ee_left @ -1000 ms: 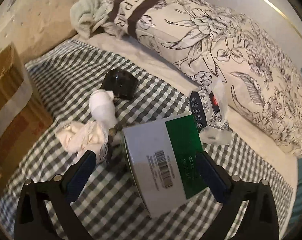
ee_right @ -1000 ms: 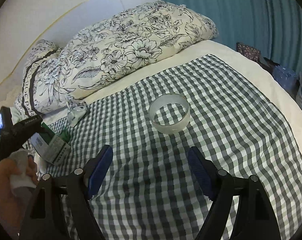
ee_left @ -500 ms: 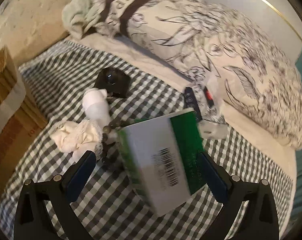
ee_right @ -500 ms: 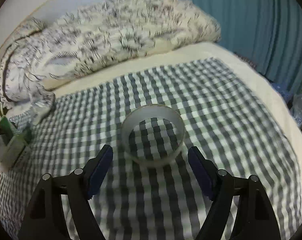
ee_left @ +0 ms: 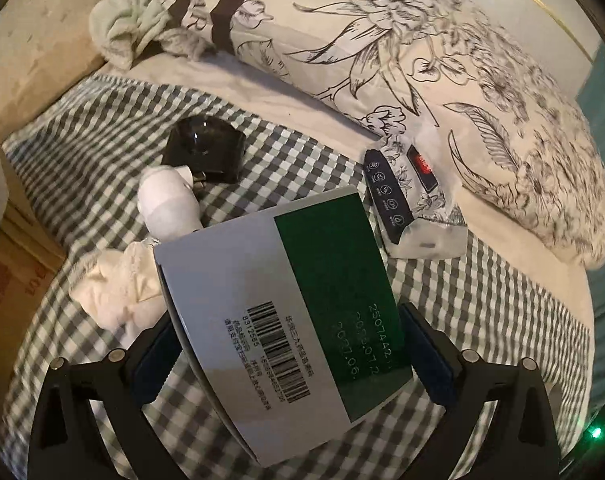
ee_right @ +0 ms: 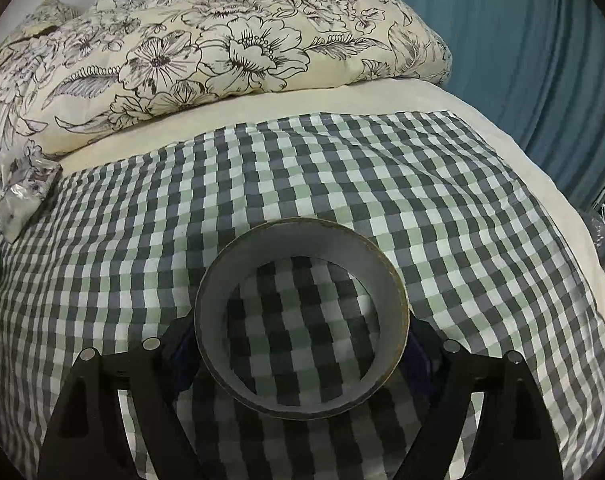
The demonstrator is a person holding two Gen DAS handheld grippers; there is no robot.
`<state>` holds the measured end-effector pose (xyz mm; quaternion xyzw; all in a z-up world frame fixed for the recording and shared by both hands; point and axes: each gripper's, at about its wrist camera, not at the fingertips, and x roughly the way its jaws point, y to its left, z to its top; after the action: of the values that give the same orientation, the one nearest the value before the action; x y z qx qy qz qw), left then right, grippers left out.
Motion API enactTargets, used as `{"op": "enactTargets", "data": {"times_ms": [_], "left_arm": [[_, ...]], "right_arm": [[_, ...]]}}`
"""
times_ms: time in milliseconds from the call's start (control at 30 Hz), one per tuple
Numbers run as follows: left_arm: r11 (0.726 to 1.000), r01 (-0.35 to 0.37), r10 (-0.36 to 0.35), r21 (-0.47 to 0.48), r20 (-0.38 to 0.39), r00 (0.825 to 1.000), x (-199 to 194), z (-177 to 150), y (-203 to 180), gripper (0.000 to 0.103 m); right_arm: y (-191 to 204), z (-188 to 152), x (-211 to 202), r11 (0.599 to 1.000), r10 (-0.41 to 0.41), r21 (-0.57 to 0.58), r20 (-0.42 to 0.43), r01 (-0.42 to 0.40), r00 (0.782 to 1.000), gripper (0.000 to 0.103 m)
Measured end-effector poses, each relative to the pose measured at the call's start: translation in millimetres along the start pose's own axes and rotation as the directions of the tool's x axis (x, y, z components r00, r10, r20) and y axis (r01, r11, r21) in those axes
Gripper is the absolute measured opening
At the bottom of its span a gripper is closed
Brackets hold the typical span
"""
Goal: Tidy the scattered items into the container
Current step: 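Lift the medicine box and tape roll toward the cardboard box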
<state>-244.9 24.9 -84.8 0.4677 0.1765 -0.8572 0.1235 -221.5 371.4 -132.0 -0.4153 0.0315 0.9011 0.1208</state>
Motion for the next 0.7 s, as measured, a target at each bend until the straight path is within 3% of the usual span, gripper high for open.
{"op": "enactTargets", "data": {"times_ms": [167, 433, 467, 533, 700], "left_arm": [[0.997, 0.068, -0.068, 0.022, -0.013, 0.998, -17, -8, 15, 0.097], [0.981, 0.159, -0.164, 0.108, 0.032, 0.986, -80, -31, 31, 0.092], [0.978, 0.165, -0.170, 0.129, 0.036, 0.985, -87, -35, 32, 0.076], [0.968, 0.172, -0.177, 0.185, 0.015, 0.984, -100, -44, 34, 0.056], [0.957, 0.204, -0.201, 0.205, -0.034, 0.979, -110, -69, 54, 0.057]], "right_arm": [[-7, -8, -20, 0.999, 0.017, 0.036, 0.032, -0.018, 0.999, 0.082], [-3, -45, -105, 0.990, 0.128, 0.041, 0.093, -0.133, 0.987, 0.082], [-1, -49, -114, 0.985, 0.162, 0.047, 0.083, -0.167, 0.983, 0.082], [2, -61, -132, 0.966, 0.245, 0.071, 0.054, -0.248, 0.968, 0.082], [23, -85, -165, 0.947, 0.319, 0.030, 0.021, -0.320, 0.947, 0.082]]}}
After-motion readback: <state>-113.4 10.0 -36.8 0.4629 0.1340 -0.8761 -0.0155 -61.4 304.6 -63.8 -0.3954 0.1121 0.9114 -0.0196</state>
